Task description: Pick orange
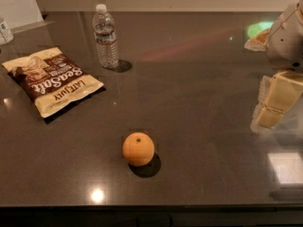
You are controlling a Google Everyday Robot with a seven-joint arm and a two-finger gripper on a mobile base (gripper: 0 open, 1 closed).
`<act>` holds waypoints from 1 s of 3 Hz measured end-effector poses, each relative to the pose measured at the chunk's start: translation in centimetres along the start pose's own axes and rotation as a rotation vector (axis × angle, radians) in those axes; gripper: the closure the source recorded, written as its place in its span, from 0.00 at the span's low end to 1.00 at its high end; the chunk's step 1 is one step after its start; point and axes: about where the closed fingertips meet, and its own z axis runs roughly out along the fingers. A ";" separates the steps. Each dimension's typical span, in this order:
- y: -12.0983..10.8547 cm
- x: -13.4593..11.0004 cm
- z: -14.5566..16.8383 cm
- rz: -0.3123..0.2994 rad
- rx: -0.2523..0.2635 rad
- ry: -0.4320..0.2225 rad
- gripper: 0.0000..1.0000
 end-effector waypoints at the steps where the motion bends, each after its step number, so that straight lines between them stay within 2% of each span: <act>1: 2.3 -3.3 2.5 -0.061 -0.071 -0.096 0.00; 2: 5.2 -7.1 5.2 -0.105 -0.135 -0.180 0.00; 3: 7.9 -10.7 7.8 -0.145 -0.180 -0.237 0.00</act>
Offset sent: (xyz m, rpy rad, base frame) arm -0.0430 0.1531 -0.0796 0.2699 0.1357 0.2759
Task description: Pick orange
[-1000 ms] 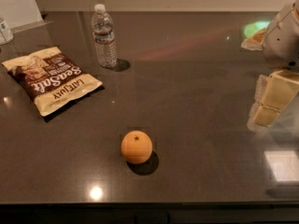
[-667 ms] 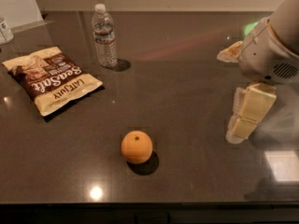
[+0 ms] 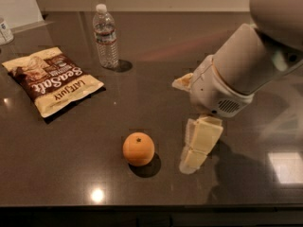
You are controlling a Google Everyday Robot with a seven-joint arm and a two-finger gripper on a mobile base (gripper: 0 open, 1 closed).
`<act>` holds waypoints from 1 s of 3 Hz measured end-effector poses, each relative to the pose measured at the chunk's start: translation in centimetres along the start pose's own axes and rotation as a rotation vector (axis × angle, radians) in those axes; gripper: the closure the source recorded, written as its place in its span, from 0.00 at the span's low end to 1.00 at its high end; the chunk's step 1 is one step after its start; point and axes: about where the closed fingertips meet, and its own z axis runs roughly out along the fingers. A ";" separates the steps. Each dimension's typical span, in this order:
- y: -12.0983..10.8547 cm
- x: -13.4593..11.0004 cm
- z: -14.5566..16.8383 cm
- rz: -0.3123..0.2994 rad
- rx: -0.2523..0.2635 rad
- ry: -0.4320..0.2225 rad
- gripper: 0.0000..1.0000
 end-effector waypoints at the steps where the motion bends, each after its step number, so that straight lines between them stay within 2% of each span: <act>1: 1.3 -1.9 3.1 -0.024 -0.035 -0.016 0.00; 2: 2.1 -3.3 5.7 -0.041 -0.058 -0.013 0.00; 3: 2.4 -3.6 7.4 -0.044 -0.074 0.001 0.00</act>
Offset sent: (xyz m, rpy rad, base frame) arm -0.0191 0.0816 -0.0615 0.0040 0.0569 0.0885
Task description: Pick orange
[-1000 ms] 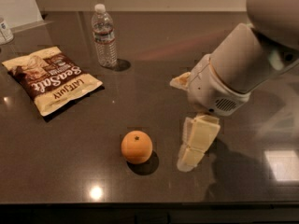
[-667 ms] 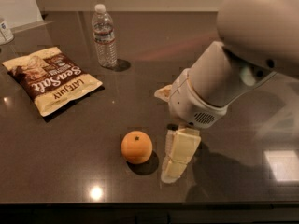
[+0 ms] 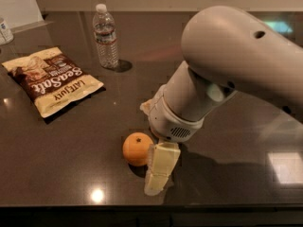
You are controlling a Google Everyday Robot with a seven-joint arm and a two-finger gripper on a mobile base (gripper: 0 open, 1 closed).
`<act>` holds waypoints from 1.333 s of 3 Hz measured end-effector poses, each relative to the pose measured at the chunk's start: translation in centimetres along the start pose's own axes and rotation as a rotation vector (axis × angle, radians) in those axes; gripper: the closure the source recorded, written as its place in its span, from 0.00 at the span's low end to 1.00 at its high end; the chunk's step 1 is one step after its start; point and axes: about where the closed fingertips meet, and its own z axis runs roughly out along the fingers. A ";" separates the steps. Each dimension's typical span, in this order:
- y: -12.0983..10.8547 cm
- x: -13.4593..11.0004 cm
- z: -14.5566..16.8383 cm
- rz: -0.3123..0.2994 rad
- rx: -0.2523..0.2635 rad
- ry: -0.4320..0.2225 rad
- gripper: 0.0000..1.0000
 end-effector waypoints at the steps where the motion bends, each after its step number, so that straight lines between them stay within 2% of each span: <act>1: -0.2 -0.3 0.5 0.014 -0.011 0.008 0.16; 3: -0.7 -1.1 -0.3 0.034 -0.030 -0.015 0.62; 4: -1.9 -1.3 -2.1 0.060 -0.017 -0.042 0.86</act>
Offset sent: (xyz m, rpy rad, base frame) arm 0.0067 0.0122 0.0015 0.0116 0.0627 -0.0165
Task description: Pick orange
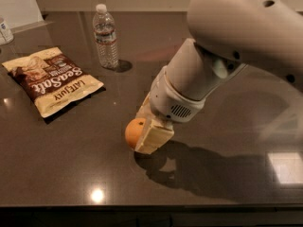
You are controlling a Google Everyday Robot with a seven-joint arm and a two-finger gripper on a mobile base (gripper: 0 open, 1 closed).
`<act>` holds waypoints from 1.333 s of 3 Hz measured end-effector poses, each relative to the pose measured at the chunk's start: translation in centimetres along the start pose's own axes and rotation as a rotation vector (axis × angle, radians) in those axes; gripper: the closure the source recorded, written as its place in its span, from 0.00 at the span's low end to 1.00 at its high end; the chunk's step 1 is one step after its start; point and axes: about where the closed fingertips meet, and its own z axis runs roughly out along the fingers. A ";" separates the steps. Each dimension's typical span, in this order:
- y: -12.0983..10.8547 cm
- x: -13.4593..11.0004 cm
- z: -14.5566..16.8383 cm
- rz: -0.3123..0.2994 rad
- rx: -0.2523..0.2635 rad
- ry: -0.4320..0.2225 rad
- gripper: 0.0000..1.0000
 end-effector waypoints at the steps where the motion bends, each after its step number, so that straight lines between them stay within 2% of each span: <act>1: -2.3 -0.4 -2.8 0.029 0.034 -0.016 1.00; 2: -4.9 -1.2 -6.0 0.042 0.077 -0.037 1.00; 3: -7.2 -2.4 -11.1 0.020 0.131 -0.099 1.00; 4: -7.2 -2.5 -11.3 0.018 0.134 -0.101 1.00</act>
Offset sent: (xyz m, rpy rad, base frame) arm 0.0829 -0.0315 0.1013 0.0710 -0.0862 -0.1179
